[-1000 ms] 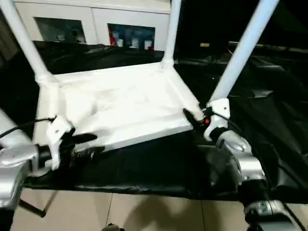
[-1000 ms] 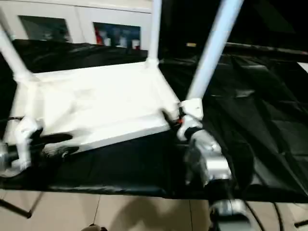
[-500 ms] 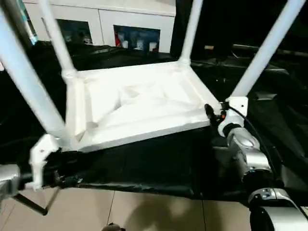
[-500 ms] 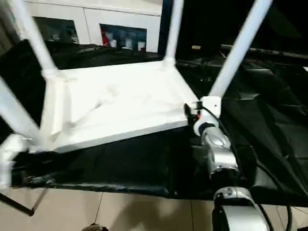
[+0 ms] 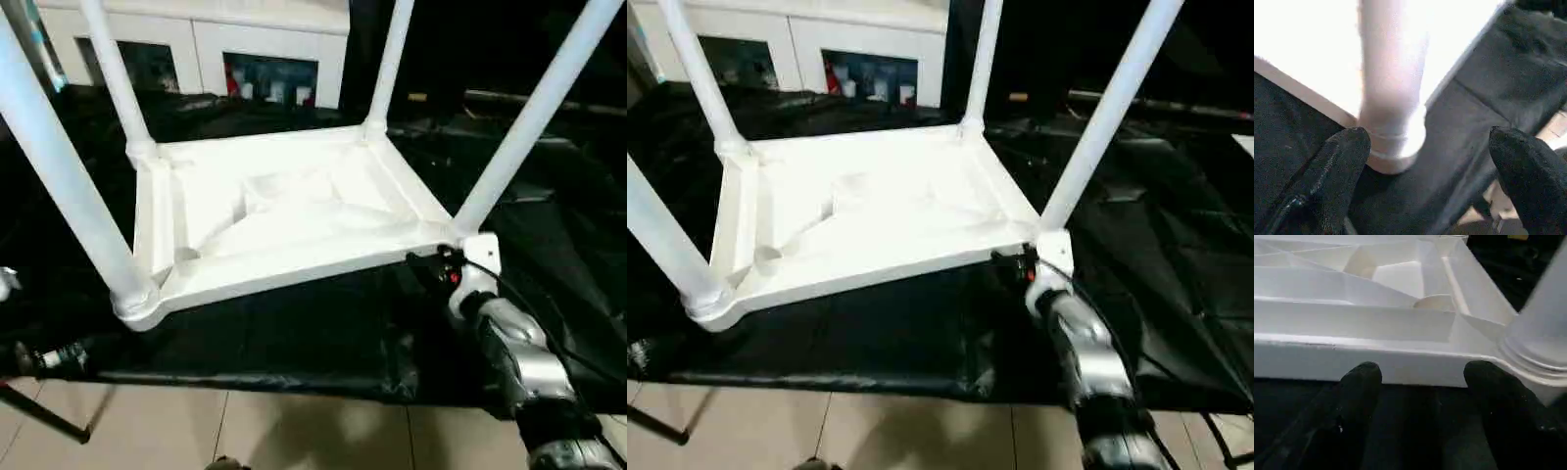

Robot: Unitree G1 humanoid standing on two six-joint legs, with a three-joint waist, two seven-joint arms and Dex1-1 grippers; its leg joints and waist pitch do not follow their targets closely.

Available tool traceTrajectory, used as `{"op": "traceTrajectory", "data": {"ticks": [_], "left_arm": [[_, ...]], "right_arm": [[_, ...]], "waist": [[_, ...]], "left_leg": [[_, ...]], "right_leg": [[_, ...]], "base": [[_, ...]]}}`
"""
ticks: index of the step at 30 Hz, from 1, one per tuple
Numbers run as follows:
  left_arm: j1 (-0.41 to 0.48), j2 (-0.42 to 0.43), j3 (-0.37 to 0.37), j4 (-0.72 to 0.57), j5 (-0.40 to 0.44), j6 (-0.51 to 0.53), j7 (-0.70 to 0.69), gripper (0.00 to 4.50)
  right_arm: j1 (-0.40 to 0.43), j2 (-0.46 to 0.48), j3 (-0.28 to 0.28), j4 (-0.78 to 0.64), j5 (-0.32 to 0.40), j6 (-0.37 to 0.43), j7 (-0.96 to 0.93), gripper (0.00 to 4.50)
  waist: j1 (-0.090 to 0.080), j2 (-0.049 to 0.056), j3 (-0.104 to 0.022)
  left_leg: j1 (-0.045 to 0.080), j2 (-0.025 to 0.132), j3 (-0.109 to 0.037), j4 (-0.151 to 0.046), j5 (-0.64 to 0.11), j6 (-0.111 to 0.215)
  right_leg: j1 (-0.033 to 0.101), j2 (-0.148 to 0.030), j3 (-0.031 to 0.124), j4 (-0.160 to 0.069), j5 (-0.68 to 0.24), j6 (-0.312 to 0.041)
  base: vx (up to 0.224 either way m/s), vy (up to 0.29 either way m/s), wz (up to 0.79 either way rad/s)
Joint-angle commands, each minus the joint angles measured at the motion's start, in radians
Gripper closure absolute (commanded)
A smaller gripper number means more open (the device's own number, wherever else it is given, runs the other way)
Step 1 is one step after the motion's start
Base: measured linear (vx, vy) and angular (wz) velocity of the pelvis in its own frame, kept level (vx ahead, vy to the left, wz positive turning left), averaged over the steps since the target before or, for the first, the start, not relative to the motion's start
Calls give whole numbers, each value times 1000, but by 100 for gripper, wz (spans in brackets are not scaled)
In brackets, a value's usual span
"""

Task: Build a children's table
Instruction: Rotate table base

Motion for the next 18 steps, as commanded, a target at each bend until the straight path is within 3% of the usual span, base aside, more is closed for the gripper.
{"op": "traceTrajectory", "data": {"ticks": [1, 3, 4, 6, 9, 12, 13, 15, 16, 18], "left_arm": [[-31, -6, 19, -1, -41, -18, 14, 4], [-54, -19, 20, -4, -56, -19, 23, 4], [-102, -52, 9, -28, -90, -1, 38, 4], [-153, -95, -26, -50, -100, -4, 64, 4], [-250, -165, -103, -8, -47, -55, 122, 4], [-291, -189, -150, 20, -30, -65, 125, 4], [-311, -207, -171, 21, -35, -59, 123, 4], [-330, -227, -194, 7, -53, -40, 112, 4], [-334, -233, -204, -9, -73, -17, 98, 4], [-340, -248, -234, -58, -116, 34, 73, 4]], "right_arm": [[20, -17, -24, -46, 7, 39, -18, 136], [28, -20, -25, -58, 3, 49, -27, 136], [25, -18, -23, -53, -5, 56, -40, 136], [12, -8, -18, -37, -15, 60, -55, 136], [-30, 20, 2, -6, -31, 69, -74, 136], [-66, 36, 15, 30, -35, 67, -73, 136], [-92, 46, 24, 62, -39, 59, -67, 136], [-123, 58, 29, 103, -38, 50, -62, 136], [-135, 62, 29, 122, -37, 47, -61, 136], [-164, 68, 35, 164, -46, 38, -56, 136]], "waist": [[-3, 22, -44], [0, 26, -45], [-2, 19, -44], [1, 19, -43], [1, 14, -48], [-1, 14, -49], [-3, 8, -51], [-3, 13, -53], [-3, 7, -54], [4, 9, -54]], "left_leg": [[35, 14, -6, -82, -325, -20], [37, 14, -6, -83, -334, -31], [34, 13, -7, -84, -348, -36], [38, 13, -8, -83, -369, -50], [35, 10, -9, -81, -354, -54], [31, 8, -9, -78, -323, -54], [32, 7, -8, -77, -318, -53], [35, 9, -8, -75, -309, -56], [36, 9, -5, -73, -305, -54], [38, 10, -3, -72, -288, -50]], "right_leg": [[19, -24, 31, -71, -203, -172], [18, -23, 30, -71, -193, -175], [21, -24, 29, -70, -205, -175], [20, -29, 31, -73, -235, -171], [24, -30, 33, -74, -251, -154], [27, -29, 35, -70, -241, -141], [26, -28, 34, -70, -238, -142], [24, -28, 34, -66, -215, -160], [22, -27, 34, -65, -204, -166], [21, -25, 33, -59, -164, -182]], "base": [[0, 0, 0], [0, 0, 0], [0, 0, 0], [0, 0, 0], [0, 0, 0], [0, 0, 0], [0, 0, 0], [0, 0, 0], [0, 0, 0], [0, 0, 0]]}}
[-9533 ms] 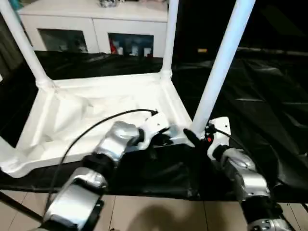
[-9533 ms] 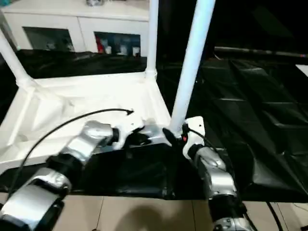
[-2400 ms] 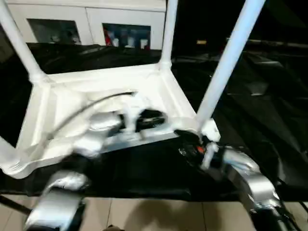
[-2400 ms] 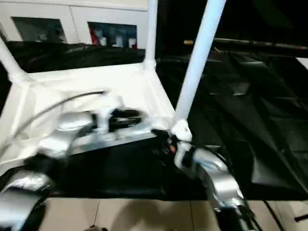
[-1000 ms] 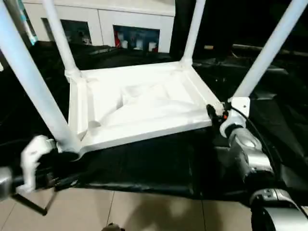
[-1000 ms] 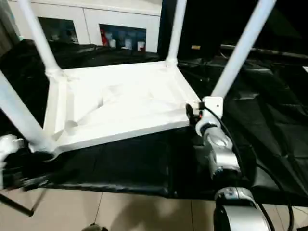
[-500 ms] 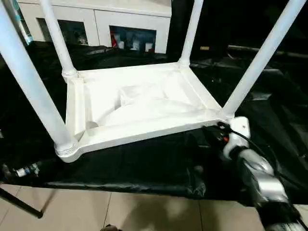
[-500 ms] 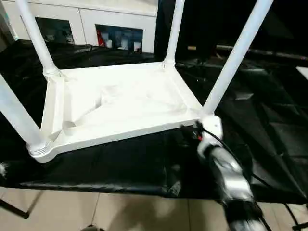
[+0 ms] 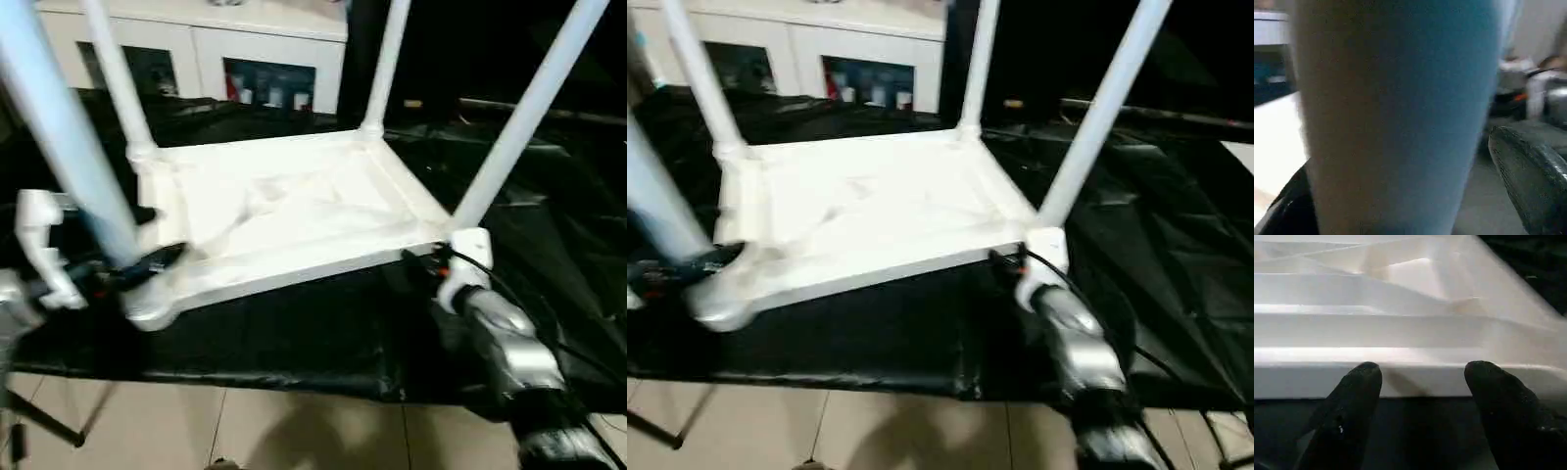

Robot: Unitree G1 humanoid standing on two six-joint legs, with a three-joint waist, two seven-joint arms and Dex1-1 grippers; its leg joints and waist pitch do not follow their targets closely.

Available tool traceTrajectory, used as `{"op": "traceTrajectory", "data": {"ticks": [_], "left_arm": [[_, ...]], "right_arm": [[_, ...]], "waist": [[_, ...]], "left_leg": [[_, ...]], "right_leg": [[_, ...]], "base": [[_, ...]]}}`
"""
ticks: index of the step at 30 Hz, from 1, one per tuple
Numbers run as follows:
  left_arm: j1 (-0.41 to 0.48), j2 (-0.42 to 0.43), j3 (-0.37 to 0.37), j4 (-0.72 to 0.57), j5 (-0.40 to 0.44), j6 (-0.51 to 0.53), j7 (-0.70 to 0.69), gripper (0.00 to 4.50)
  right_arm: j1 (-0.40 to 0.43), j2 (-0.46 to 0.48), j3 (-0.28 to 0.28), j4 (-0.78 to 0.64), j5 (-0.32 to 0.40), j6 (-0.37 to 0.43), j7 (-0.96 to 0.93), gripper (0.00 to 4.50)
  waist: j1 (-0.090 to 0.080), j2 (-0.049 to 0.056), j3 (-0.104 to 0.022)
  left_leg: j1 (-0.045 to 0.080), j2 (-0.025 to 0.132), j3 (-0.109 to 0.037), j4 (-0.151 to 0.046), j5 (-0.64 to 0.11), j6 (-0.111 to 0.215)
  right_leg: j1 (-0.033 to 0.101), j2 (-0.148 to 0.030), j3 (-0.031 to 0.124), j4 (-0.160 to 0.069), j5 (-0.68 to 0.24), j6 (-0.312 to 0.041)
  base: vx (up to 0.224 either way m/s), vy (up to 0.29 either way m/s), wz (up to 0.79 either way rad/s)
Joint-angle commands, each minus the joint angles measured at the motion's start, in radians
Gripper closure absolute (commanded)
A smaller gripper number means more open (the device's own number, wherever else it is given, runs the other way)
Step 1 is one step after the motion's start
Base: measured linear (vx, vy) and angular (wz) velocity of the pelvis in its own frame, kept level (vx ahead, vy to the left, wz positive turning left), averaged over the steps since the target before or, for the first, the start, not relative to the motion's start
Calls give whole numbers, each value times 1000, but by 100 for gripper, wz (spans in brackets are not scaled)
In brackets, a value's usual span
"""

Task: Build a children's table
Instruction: Rotate table base

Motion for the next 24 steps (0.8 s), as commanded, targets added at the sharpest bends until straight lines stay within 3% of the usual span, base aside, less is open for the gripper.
{"op": "traceTrajectory", "data": {"ticks": [1, 3, 4, 6, 8, 9, 10, 12, 13, 14, 16, 17, 18, 20, 24], "left_arm": [[-23, -11, -60, -72, -59, 69, -40, 4], [-46, -30, -82, -95, -93, 110, -41, 4], [-46, -30, -82, -95, -93, 110, -41, 4], [-114, -70, -167, -133, -161, 212, -58, 4], [-134, -75, -219, -144, -161, 251, -82, 4], [-134, -75, -219, -144, -161, 251, -82, 4], [-153, -78, -284, -158, -151, 293, -110, 4], [-177, -88, -367, -166, -134, 338, -147, 4], [-188, -87, -418, -172, -109, 348, -164, 4], [-190, -85, -434, -176, -101, 349, -171, 4], [-194, -78, -463, -186, -88, 358, -177, 4], [-196, -68, -486, -193, -77, 363, -188, 4], [-200, -57, -503, -197, -75, 369, -194, 4], [-208, -50, -531, -197, -63, 375, -198, 4], [-265, -124, -623, -66, 82, 250, -148, 4]], "right_arm": [[-24, -8, 2, 43, -24, -16, 5, 136], [-35, -5, 4, 54, -27, -17, 11, 136], [-35, -5, 4, 54, -27, -17, 11, 136], [-59, 0, 12, 80, -26, -27, 27, 136], [-69, 5, 17, 94, -28, -34, 32, 136], [-69, 5, 17, 94, -28, -34, 32, 136], [-84, 13, 23, 119, -30, -48, 40, 136], [-99, 29, 36, 138, -35, -62, 48, 136], [-105, 39, 41, 143, -37, -69, 54, 136], [-107, 41, 43, 143, -37, -71, 56, 136], [-109, 45, 46, 144, -40, -75, 62, 136], [-111, 48, 49, 144, -43, -79, 68, 136], [-113, 49, 50, 146, -45, -83, 72, 136], [-116, 49, 51, 153, -46, -88, 78, 136], [-146, 51, 56, 199, -50, -114, 100, 136]], "waist": [[-7, 19, -52], [0, 2, -52], [1, 7, -52], [3, -16, -52], [6, -9, -51], [1, -11, -49], [-1, -19, -49], [-5, -17, -50], [-8, -7, -51], [-9, -14, -52], [-8, -13, -56], [-12, -5, -59], [-12, -5, -59], [-13, -6, -57], [-13, -6, -53]], "left_leg": [[25, 12, -4, -74, -284, -49], [24, 12, -2, -73, -259, -44], [26, 12, -2, -74, -257, -45], [25, 11, 0, -72, -257, -51], [26, 12, -2, -74, -266, -57], [21, 11, -4, -77, -278, -65], [19, 11, -4, -75, -283, -68], [21, 10, -4, -74, -269, -68], [19, 9, -5, -73, -260, -71], [17, 8, -4, -72, -247, -69], [12, 8, -5, -68, -177, -57], [13, 5, -4, -66, -155, -57], [14, 4, -4, -64, -147, -53], [13, 4, -4, -65, -153, -49], [18, 9, -3, -67, -208, -53]], "right_leg": [[20, -24, 27, -67, -154, -186], [24, -25, 26, -62, -143, -186], [22, -25, 26, -63, -140, -186], [23, -24, 24, -64, -139, -180], [22, -26, 24, -62, -151, -178], [24, -26, 24, -65, -170, -168], [26, -28, 25, -66, -183, -158], [25, -28, 26, -66, -184, -151], [26, -27, 27, -66, -161, -154], [29, -26, 27, -65, -148, -155], [37, -26, 27, -53, -59, -169], [38, -22, 27, -52, -12, -176], [40, -20, 27, -48, 18, -184], [42, -20, 27, -50, 17, -193], [37, -25, 31, -61, -78, -189]], "base": [[0, 0, 0], [0, 0, 0], [0, 0, 0], [0, 0, 0], [0, 0, 0], [0, 0, 0], [0, 0, 0], [0, 0, 0], [0, 0, 0], [0, 0, 0], [0, 0, 0], [0, 0, 0], [0, 0, 0], [0, 0, 0], [0, 0, 0]]}}
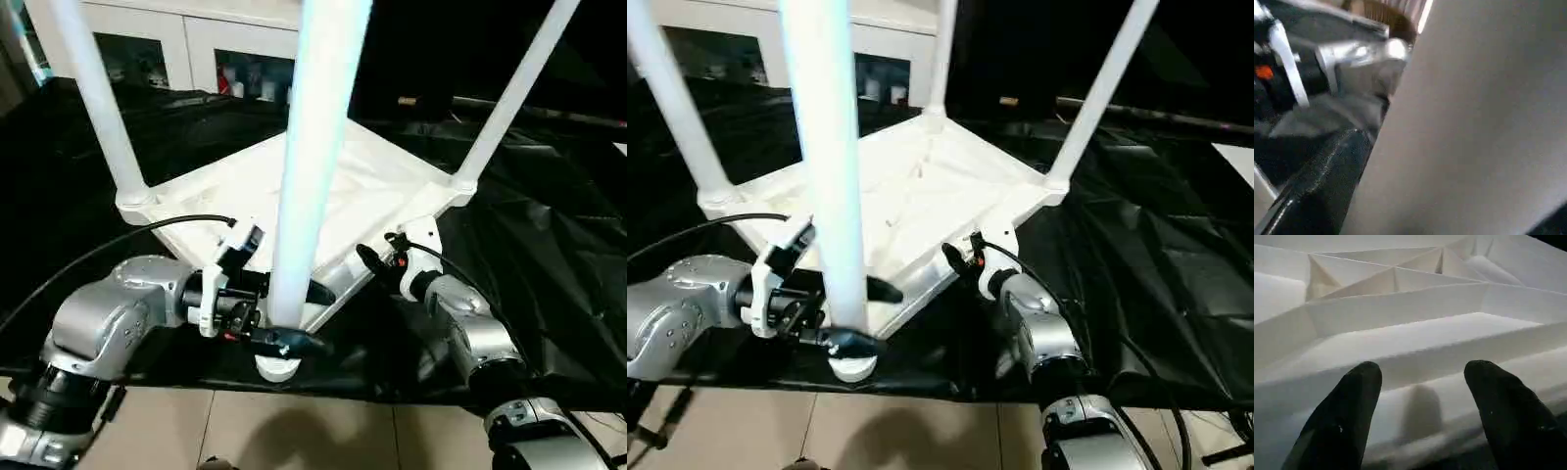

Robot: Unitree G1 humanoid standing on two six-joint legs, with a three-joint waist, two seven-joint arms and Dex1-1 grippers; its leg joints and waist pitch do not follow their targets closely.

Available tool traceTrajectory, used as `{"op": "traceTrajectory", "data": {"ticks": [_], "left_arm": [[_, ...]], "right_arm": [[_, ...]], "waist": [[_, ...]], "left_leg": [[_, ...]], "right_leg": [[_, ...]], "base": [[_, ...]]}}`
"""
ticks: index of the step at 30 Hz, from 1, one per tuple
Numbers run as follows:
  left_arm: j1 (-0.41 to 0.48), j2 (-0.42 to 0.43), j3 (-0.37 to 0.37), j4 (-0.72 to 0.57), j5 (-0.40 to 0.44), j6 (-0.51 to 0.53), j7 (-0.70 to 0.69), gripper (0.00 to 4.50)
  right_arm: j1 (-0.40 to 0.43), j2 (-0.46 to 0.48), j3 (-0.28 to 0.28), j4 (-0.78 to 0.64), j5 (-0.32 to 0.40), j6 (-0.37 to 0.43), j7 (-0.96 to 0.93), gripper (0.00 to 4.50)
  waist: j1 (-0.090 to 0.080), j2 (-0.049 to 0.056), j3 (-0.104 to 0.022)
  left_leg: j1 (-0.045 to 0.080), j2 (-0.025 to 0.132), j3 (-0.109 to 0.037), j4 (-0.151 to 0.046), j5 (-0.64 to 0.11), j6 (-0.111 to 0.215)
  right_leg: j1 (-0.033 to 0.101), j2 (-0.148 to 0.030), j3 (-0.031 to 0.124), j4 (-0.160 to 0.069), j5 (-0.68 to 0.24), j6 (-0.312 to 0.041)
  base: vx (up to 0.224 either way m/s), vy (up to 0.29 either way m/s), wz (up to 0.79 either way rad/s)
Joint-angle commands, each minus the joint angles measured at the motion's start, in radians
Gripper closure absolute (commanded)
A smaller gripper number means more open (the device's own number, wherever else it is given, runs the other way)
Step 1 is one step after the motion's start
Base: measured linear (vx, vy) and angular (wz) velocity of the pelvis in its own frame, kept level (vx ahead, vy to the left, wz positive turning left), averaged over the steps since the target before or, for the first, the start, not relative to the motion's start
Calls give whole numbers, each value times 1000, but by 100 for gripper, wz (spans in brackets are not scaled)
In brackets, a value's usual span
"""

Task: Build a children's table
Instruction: Rotate table base

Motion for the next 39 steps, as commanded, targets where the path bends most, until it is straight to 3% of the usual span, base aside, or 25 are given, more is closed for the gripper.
{"op": "traceTrajectory", "data": {"ticks": [1, 2, 5, 6, 9, 11, 12, 15, 17, 18, 22, 26, 27, 33, 36, 39], "left_arm": [[-20, -27, -34, 45, 60, -48, 31, 4], [-33, -63, -33, 85, 88, -113, 49, 4], [-44, -84, -30, 111, 101, -156, 63, 4], [-57, -100, -18, 129, 103, -171, 92, 4], [-62, -102, -8, 130, 97, -180, 92, 4], [-71, -106, 15, 134, 90, -197, 105, 4], [-92, -120, 49, 151, 86, -236, 123, 4], [-118, -142, 85, 183, 89, -287, 148, 4], [-137, -156, 109, 230, 100, -334, 160, 4], [-144, -153, 114, 253, 109, -355, 164, 4], [-146, -136, 114, 268, 101, -351, 137, 4], [-138, -136, 109, 262, 93, -352, 103, 4], [-138, -138, 107, 263, 90, -352, 91, 4], [-118, -135, 58, 242, 99, -345, 40, 4], [-107, -135, 38, 228, 102, -332, 20, 4], [-90, -143, 1, 178, 83, -280, -12, 4]], "right_arm": [[-17, -8, 0, 16, -13, -12, 9, 136], [-24, -7, 2, 22, -16, -18, 16, 136], [-28, -9, -3, 16, -13, -29, 17, 136], [-28, -16, -12, -6, -4, -40, 15, 136], [-25, -23, -27, -30, 12, -48, 18, 136], [-20, -35, -58, -65, 42, -58, 25, 136], [-23, -65, -101, -77, 61, -76, 2, 136], [-39, -109, -131, -33, 36, -77, -76, 136], [-50, -148, -148, 22, -1, -66, -163, 136], [-51, -164, -156, 47, -13, -61, -196, 136], [-42, -194, -148, 86, -40, -42, -228, 136], [-35, -173, -131, 120, -19, -31, -162, 136], [-40, -162, -129, 135, -13, -36, -138, 136], [-79, -89, -80, 219, -35, -69, -56, 136], [-93, -65, -60, 246, -54, -68, -44, 136], [-104, -25, -40, 269, -63, -82, -9, 136]], "waist": [[-2, 22, -59], [2, 20, -59], [6, 19, -61], [6, 24, -62], [8, 19, -62], [8, 18, -61], [8, 12, -61], [14, 14, -56], [10, 2, -58], [10, 4, -56], [6, 3, -61], [1, 6, -62], [0, 11, -62], [-1, 11, -61], [-3, 15, -60], [3, 11, -59]], "left_leg": [[20, 10, -4, -71, -210, -50], [21, 11, -3, -70, -219, -53], [20, 10, -4, -70, -210, -49], [21, 11, -4, -69, -211, -51], [21, 11, -4, -68, -207, -44], [22, 11, -3, -68, -215, -37], [21, 11, -3, -68, -214, -33], [23, 9, -1, -68, -223, -39], [19, 5, 0, -67, -228, -48], [17, 4, -1, -66, -234, -54], [12, 4, -3, -64, -217, -48], [12, 5, 0, -61, -207, -19], [12, 6, -1, -61, -212, -15], [15, 11, -1, -64, -217, -13], [17, 13, -1, -66, -217, -15], [19, 15, -1, -67, -232, -23]], "right_leg": [[41, -30, 25, -63, -77, -189], [41, -32, 27, -68, -97, -184], [41, -29, 26, -64, -74, -186], [41, -29, 26, -62, -65, -189], [42, -29, 26, -61, -55, -195], [41, -29, 26, -62, -62, -194], [42, -27, 26, -63, -64, -193], [37, -26, 25, -69, -101, -187], [40, -24, 25, -73, -143, -170], [38, -27, 26, -76, -186, -150], [39, -27, 25, -71, -163, -145], [38, -26, 25, -67, -107, -175], [37, -26, 26, -67, -100, -185], [37, -29, 26, -65, -90, -220], [35, -29, 26, -64, -92, -226], [34, -31, 27, -64, -114, -221]], "base": [[0, 0, 0], [0, 0, 0], [0, 0, 0], [0, 0, 0], [0, 0, 0], [0, 0, 0], [0, 0, 0], [0, 0, 0], [0, 0, 0], [0, 0, 0], [0, 0, 0], [0, 0, 0], [0, 0, 0], [0, 0, 0], [0, 0, 0], [0, 0, 0]]}}
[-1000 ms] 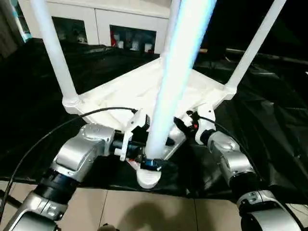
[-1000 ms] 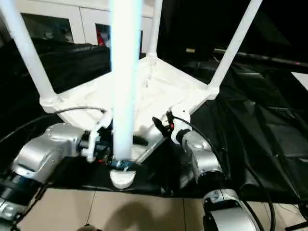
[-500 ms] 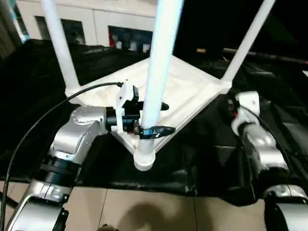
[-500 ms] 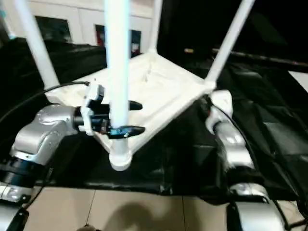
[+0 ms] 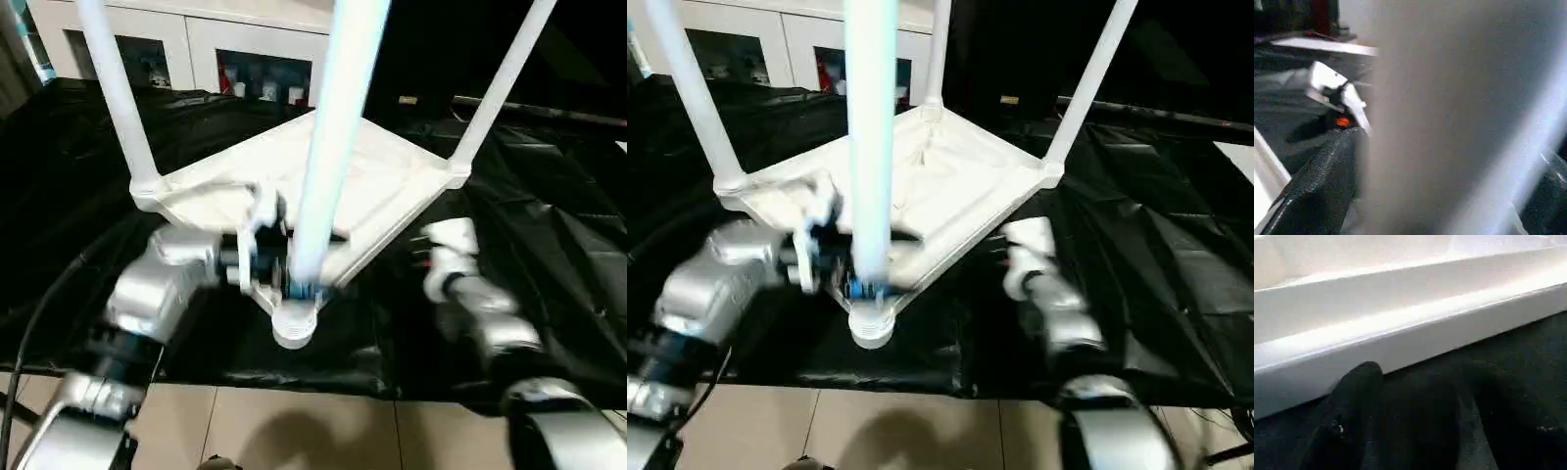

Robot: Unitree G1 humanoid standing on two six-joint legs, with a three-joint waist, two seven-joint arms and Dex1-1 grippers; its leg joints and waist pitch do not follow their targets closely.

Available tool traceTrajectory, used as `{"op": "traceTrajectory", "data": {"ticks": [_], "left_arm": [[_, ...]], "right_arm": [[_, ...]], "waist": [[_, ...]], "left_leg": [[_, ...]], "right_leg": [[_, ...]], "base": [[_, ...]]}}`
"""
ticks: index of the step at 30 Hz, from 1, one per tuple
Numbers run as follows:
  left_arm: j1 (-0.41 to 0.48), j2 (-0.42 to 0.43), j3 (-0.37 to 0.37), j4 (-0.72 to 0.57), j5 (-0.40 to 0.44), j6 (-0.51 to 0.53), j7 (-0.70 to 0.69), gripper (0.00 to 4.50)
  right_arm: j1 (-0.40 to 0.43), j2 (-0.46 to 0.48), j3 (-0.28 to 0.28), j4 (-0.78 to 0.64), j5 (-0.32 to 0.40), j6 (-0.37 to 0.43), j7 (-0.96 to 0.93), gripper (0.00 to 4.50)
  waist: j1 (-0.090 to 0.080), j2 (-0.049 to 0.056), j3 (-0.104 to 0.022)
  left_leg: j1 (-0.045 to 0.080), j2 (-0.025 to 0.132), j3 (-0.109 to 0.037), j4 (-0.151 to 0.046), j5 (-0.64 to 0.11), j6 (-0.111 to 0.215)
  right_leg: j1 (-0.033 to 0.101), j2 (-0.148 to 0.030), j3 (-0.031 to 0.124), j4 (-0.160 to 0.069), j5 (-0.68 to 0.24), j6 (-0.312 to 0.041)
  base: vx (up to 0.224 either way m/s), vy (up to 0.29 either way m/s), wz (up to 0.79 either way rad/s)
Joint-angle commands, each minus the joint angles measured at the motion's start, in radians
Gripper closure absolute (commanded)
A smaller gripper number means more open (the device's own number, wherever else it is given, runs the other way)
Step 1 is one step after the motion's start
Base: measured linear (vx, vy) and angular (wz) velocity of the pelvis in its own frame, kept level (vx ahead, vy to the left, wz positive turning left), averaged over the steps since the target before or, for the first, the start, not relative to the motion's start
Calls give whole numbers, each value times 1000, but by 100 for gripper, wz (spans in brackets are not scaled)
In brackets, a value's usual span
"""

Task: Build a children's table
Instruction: Rotate table base

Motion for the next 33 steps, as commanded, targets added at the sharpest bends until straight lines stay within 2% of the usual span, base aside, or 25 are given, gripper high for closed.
{"op": "traceTrajectory", "data": {"ticks": [1, 6, 8, 10, 13, 14, 19, 22, 27, 29, 30, 33], "left_arm": [[0, -19, -49, -62, -13, 35, -25, 4], [-2, -56, -71, -67, -10, 25, -11, 4], [-8, -79, -79, -62, -9, 19, -3, 4], [-19, -119, -94, -59, 1, 11, 7, 4], [-31, -151, -95, -40, 19, -13, 27, 4], [-35, -157, -96, -34, 23, -19, 29, 4], [-51, -196, -98, 0, 49, -63, 58, 4], [-68, -206, -88, 67, 117, -128, 134, 4], [-107, -171, -78, 182, 240, -221, 263, 4], [-110, -164, -78, 194, 253, -233, 274, 4], [-111, -158, -73, 204, 259, -233, 283, 4], [-110, -144, -67, 221, 277, -242, 298, 4]], "right_arm": [[-14, 26, 24, 7, -7, -22, 40, 136], [-19, 50, 36, 13, -8, -37, 56, 136], [-18, 59, 44, 11, -8, -44, 70, 136], [-15, 75, 52, 5, -15, -51, 93, 136], [-18, 84, 56, 6, -22, -56, 93, 136], [-19, 86, 56, 7, -22, -57, 93, 136], [-28, 101, 63, 10, -24, -67, 115, 136], [-39, 93, 58, 29, -52, -78, 44, 136], [-49, 47, 17, 31, -42, -85, -13, 136], [-47, 39, 13, 25, -39, -85, -5, 136], [-44, 26, 8, 14, -32, -82, 8, 136], [-33, -8, -7, -17, -15, -77, 43, 136]], "waist": [[-4, 12, -61], [-13, 11, -61], [-23, 9, -61], [-29, 12, -62], [-40, 11, -63], [-41, 10, -64], [-42, 13, -63], [-43, 14, -63], [-37, 13, -60], [-35, 11, -60], [-35, 6, -60], [-29, 7, -60]], "left_leg": [[21, 15, -2, -69, -236, -24], [16, 12, -3, -71, -232, -29], [10, 11, -5, -70, -222, -24], [9, 11, -6, -69, -217, -19], [5, 11, -7, -68, -203, -6], [7, 12, -6, -66, -202, 1], [12, 14, -5, -65, -212, 14], [15, 15, -5, -65, -214, 18], [19, 15, -5, -68, -252, 1], [17, 15, -6, -67, -251, -2], [16, 14, -4, -67, -251, 0], [15, 14, -5, -67, -240, 4]], "right_leg": [[37, -33, 20, -65, -121, -221], [41, -33, 21, -67, -122, -213], [46, -33, 21, -66, -107, -217], [47, -33, 21, -66, -97, -221], [50, -34, 22, -64, -68, -235], [50, -34, 22, -66, -62, -239], [47, -31, 24, -67, -60, -253], [45, -30, 23, -67, -57, -257], [41, -30, 22, -74, -121, -233], [41, -32, 23, -74, -135, -220], [41, -31, 23, -75, -141, -218], [41, -30, 23, -74, -131, -217]], "base": [[0, 0, 0], [0, 0, 0], [0, 0, 0], [0, 0, 0], [0, 0, 0], [0, 0, 0], [0, 0, 0], [0, 0, 0], [0, 0, 0], [0, 0, 0], [0, 0, 0], [0, 0, 0]]}}
